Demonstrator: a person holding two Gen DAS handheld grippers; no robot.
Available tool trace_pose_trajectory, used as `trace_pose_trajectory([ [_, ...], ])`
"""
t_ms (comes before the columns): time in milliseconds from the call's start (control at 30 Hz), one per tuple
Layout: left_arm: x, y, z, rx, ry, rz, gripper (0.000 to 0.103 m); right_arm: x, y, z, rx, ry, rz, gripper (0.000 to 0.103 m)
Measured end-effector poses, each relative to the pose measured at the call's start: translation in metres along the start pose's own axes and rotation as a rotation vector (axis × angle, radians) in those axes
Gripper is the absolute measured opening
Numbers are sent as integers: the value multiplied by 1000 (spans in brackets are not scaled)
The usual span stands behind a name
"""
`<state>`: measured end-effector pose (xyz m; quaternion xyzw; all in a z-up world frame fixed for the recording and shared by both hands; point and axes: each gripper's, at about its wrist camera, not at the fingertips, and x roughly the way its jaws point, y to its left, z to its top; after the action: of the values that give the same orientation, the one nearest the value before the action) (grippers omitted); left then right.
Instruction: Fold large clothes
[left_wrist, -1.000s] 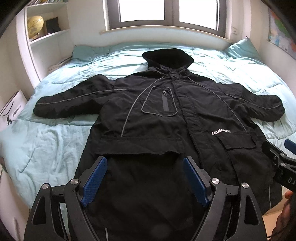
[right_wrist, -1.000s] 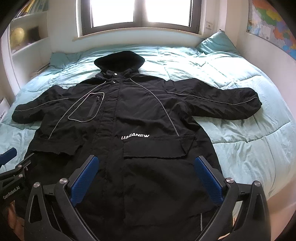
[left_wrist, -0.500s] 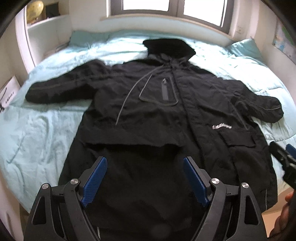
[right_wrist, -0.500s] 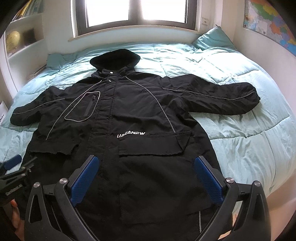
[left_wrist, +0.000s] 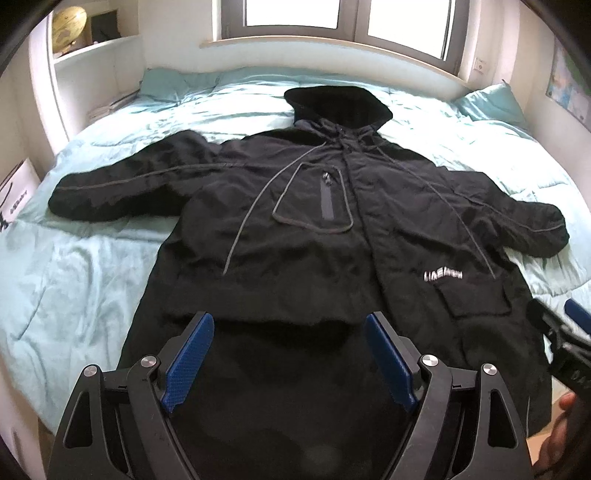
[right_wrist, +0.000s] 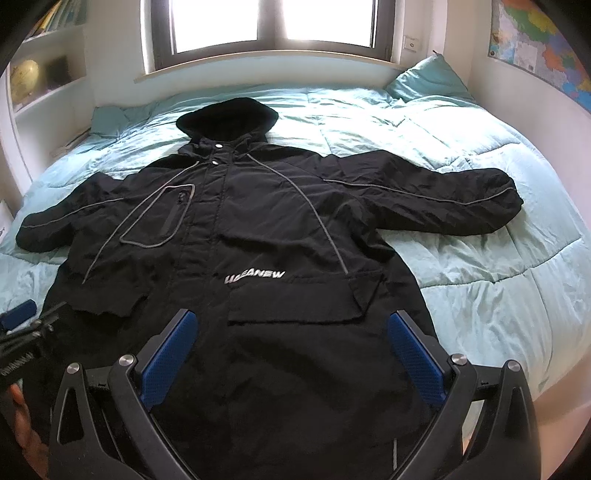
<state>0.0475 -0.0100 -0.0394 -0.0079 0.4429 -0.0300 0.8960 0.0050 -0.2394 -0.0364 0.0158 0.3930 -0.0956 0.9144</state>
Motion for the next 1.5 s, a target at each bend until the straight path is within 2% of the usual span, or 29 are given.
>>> trace_pose_trajectory([
  [67,9,-9,12,14,-15,8,85,15,-10,5,24,19,4,103],
  [167,33,-24,33,24,-27,62,85,39,-33,15,90,50,60,103],
  [267,57,-41,58,36,-39,70,85,60,-58,33,135,32,79,103],
  [367,75,-61,84,50,-13,59,85,71,-78,57,175,23,96,103],
  [467,84,-90,110,108,42,47,85,72,-106,88,214,35,117,103],
  [567,81,-129,135,162,83,7,85,62,-140,113,239,18,54,103],
  [633,79,-161,150,203,117,-37,85,57,-168,130,249,30,-29,102],
  [733,82,-213,169,258,154,-97,85,50,-227,152,302,59,-114,94],
  [833,90,-268,182,313,154,-150,85,51,-283,165,339,68,-171,93],
  [967,115,-335,189,384,124,-182,85,72,-352,171,382,45,-185,90],
  [1067,145,-375,188,428,133,-193,85,107,-399,167,424,61,-168,86],
  [1133,168,-392,186,444,148,-204,85,127,-421,162,447,75,-154,78],
  [1200,188,-405,185,442,173,-210,82,145,-435,156,472,96,-154,73],
  [1300,212,-413,184,431,213,-232,75,172,-460,147,529,115,-146,72],
  [1400,224,-419,181,428,230,-233,75,196,-480,143,555,132,-167,72],
  [1467,231,-422,179,430,234,-236,75,212,-491,140,591,154,-140,72],
  [1500,234,-425,178,435,235,-232,74,219,-497,139,611,156,-110,62],
])
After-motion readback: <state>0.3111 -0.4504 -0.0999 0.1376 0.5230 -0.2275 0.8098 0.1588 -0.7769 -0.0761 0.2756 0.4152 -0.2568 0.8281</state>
